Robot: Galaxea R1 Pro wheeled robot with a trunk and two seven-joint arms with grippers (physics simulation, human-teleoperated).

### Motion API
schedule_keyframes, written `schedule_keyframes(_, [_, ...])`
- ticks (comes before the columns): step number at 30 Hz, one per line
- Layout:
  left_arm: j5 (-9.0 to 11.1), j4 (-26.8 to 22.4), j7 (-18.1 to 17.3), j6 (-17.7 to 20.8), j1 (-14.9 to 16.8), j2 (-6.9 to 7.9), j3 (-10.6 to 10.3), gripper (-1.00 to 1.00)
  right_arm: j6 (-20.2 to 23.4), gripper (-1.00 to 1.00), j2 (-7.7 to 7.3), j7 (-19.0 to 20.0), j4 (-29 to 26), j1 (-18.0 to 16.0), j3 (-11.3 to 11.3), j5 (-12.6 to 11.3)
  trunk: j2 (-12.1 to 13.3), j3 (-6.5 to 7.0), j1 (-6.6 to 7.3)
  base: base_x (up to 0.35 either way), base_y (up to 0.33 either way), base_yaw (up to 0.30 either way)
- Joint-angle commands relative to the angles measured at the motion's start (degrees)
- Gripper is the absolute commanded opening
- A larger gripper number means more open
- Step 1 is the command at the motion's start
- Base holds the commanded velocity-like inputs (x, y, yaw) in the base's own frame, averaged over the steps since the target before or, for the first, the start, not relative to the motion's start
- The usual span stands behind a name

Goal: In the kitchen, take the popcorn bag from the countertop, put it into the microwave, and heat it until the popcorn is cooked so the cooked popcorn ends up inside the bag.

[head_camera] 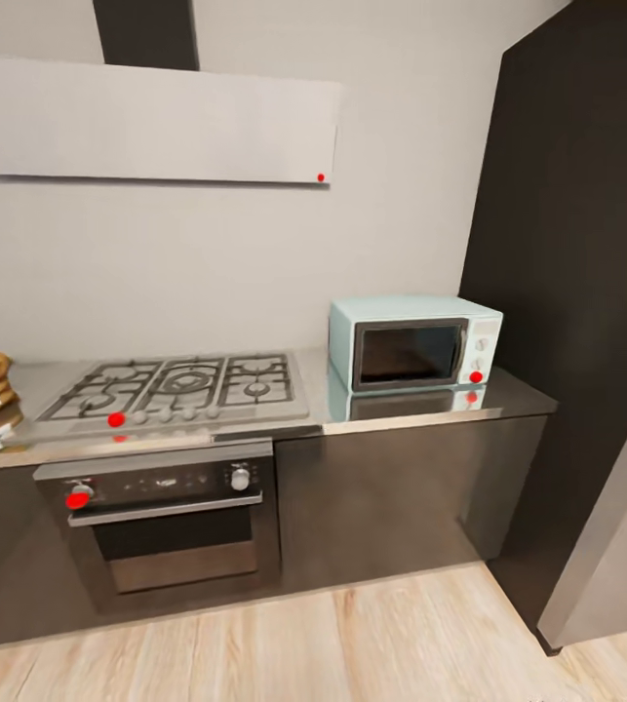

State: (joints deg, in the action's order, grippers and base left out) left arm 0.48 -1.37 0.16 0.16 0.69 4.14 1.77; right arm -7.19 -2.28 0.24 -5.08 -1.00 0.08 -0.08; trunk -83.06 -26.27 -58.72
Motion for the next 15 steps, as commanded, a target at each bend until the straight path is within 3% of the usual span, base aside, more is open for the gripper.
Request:
schedule_keyframes(1, [0.0,0.0,0.0,0.0,0.0,0.0,0.2,1.0,-0.2,1.0,0.0,0.0,0.1,-0.1,0.0,0.0,0.0,-0.06,-0.01,0.205,-0.26,-0.298])
schedule_keyframes(9, [0.0,0.0,0.0,0.0,0.0,-0.09,0.2,1.0,-0.2,1.0,0.0,0.0,0.1,-0.1,0.0,0.0,0.0,-0.06,-0.01,0.188,-0.278,-0.285])
schedule_keyframes(15, [0.0,0.0,0.0,0.0,0.0,-0.1,0.2,1.0,-0.2,1.0,0.01,0.1,0.1,-0.1,0.0,0.0,0.0,-0.06,-0.01,0.177,-0.285,-0.071])
